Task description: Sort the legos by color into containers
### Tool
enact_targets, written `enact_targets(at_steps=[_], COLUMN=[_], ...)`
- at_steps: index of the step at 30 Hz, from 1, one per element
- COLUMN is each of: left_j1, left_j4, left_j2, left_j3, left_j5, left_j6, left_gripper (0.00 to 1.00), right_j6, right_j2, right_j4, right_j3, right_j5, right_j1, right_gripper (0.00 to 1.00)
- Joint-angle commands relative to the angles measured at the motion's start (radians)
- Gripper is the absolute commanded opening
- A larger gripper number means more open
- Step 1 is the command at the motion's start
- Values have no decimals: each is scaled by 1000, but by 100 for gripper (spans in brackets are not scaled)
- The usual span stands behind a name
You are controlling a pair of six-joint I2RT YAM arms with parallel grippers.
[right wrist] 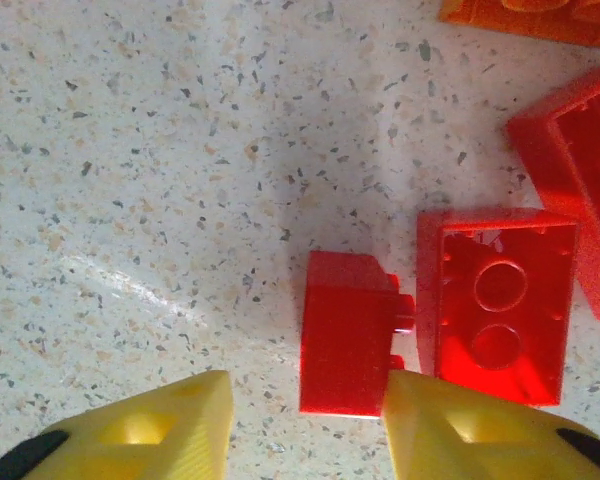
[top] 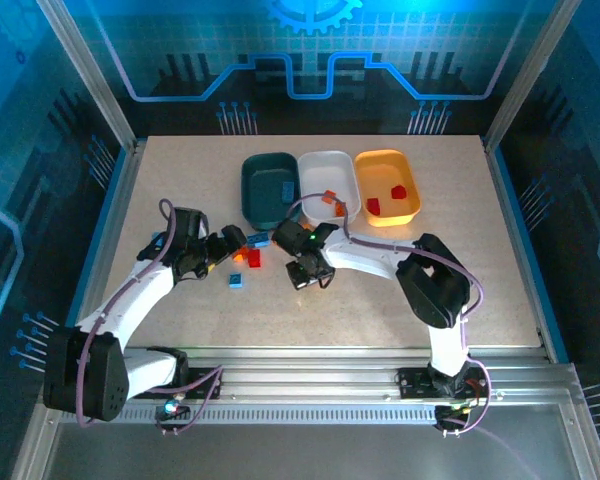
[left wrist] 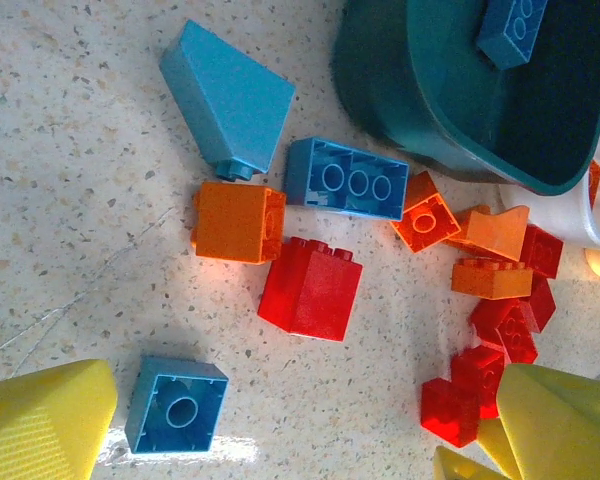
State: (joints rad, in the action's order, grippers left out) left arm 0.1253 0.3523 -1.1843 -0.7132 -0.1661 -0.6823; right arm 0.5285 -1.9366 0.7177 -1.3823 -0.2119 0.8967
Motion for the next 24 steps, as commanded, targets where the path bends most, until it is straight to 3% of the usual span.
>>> enact_targets(at_steps=[1,5,11,18,24], left_j1=[-4,-3,-3,-4,-4], left_j4=[-18,-18,-16,0,10], left_j2=[8,13,16,17,1], left_j3=[15,26,29,17,20], left_j5=[-27,-25,-29,-21,-4], left_j6=[-7,-3,4,21,26], left_gripper=[99,99,99,99,99], right_j6=[9,6,9,-2,-2], right_j2=[-28,-51,-106,-92,-19], right_j4=[32,40,69,66,44], right_j3=[-23,-47,-92,-111,-93], right_j5=[-6,0,-17,-35,-61], right_j1=[10,10,5,6,7], right_gripper=[37,33,43,29,24])
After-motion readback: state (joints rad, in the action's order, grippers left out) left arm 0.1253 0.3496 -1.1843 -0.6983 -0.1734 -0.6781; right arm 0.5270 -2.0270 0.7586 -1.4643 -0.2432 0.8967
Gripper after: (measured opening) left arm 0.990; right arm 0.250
